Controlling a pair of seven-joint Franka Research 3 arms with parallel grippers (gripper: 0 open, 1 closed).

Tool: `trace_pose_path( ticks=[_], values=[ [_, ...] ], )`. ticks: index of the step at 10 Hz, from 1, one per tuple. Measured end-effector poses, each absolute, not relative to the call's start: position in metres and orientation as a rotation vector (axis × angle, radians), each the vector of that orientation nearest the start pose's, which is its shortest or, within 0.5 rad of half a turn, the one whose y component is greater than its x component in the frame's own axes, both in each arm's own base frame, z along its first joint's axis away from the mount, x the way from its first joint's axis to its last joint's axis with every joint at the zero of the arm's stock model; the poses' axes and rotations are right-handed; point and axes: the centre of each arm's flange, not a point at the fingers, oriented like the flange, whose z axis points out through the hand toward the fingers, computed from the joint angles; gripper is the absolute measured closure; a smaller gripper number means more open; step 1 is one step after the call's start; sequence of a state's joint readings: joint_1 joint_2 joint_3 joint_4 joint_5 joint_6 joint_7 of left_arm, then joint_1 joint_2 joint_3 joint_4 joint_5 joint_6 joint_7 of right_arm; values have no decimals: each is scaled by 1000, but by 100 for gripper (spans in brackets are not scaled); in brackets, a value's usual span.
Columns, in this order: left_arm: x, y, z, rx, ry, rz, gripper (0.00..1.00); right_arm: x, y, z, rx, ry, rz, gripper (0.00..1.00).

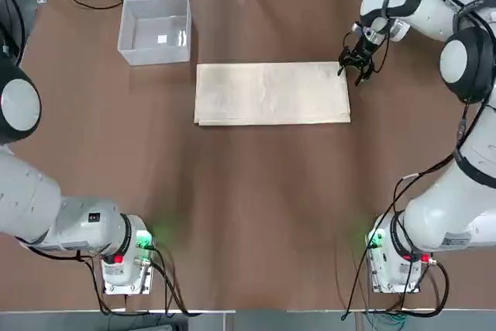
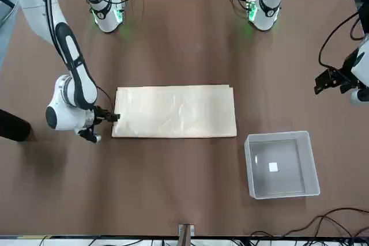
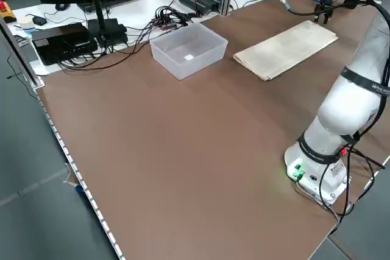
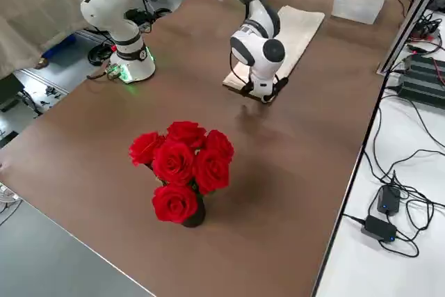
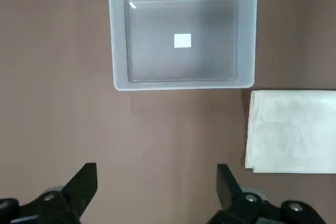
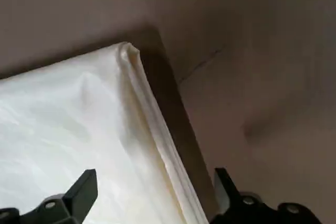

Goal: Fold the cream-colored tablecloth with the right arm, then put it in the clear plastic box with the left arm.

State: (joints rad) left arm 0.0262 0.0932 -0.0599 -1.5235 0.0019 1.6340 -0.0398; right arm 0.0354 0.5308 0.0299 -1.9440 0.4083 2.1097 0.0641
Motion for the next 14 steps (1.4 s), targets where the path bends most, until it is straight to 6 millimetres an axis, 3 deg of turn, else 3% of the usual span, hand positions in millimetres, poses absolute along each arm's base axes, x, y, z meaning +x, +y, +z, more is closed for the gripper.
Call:
trace_pose_path(
  ticks=[5, 8, 10, 11, 14],
  values=[
    [589, -16, 599, -3146, -16, -27, 0, 576, 72, 168, -2784, 366, 524, 3],
    [589, -14, 599, -3146, -19, -27, 0, 576, 72, 161, -2793, 375, 502, 7],
    [589, -14, 599, -3146, -19, -27, 0, 575, 71, 159, -2798, 380, 492, 17],
    [589, -14, 599, -3146, -19, -27, 0, 575, 69, 160, -2799, 383, 488, 33],
    [589, -14, 599, -3146, -20, -27, 0, 576, 70, 159, -2805, 384, 467, 44]
  ],
)
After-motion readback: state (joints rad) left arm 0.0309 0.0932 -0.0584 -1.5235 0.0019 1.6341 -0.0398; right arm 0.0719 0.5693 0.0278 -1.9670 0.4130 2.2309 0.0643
